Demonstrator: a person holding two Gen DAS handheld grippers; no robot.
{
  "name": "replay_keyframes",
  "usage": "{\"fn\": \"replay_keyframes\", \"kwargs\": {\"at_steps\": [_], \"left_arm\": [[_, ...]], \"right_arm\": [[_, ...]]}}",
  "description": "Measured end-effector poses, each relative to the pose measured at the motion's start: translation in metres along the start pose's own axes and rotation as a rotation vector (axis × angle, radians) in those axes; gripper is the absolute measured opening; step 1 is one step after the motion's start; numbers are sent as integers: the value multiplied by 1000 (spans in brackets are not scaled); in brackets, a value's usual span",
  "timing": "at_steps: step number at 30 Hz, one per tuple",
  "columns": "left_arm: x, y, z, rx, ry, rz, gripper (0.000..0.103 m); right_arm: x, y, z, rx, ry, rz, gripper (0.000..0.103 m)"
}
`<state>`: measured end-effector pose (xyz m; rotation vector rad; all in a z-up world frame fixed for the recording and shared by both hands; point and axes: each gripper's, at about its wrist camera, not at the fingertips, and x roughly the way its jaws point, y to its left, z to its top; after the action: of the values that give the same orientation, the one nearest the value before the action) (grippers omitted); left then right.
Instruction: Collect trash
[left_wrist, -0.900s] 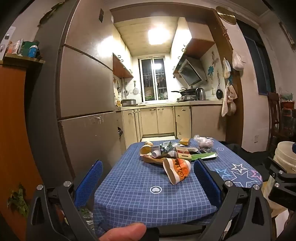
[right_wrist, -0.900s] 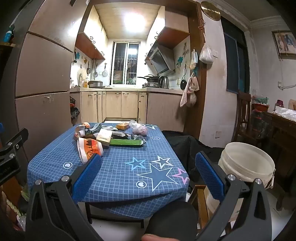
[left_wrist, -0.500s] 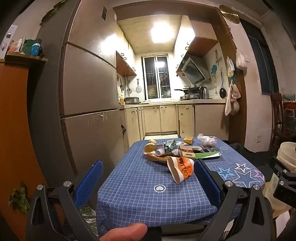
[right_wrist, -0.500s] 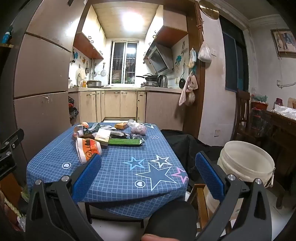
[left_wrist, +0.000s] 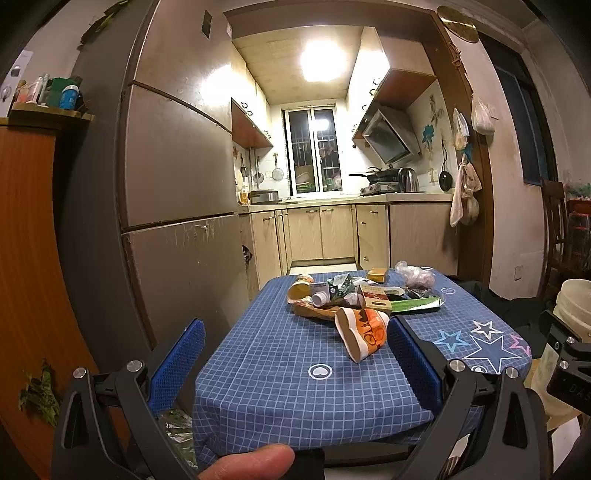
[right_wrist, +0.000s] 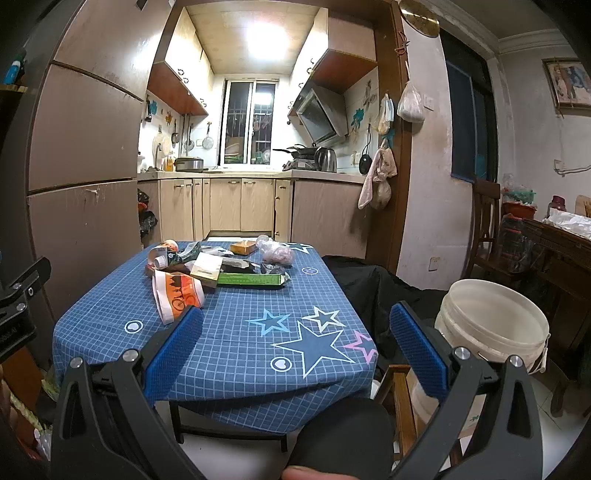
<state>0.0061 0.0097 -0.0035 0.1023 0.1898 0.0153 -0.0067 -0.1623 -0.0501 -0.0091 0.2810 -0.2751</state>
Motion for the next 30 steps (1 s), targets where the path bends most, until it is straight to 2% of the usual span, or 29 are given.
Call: {"fn": "replay_keyframes", "kwargs": {"at_steps": [30], "left_arm": [[2, -4, -4, 8, 15, -2, 98]], "right_arm": [[5, 6, -7, 1, 16, -1, 98]]}}
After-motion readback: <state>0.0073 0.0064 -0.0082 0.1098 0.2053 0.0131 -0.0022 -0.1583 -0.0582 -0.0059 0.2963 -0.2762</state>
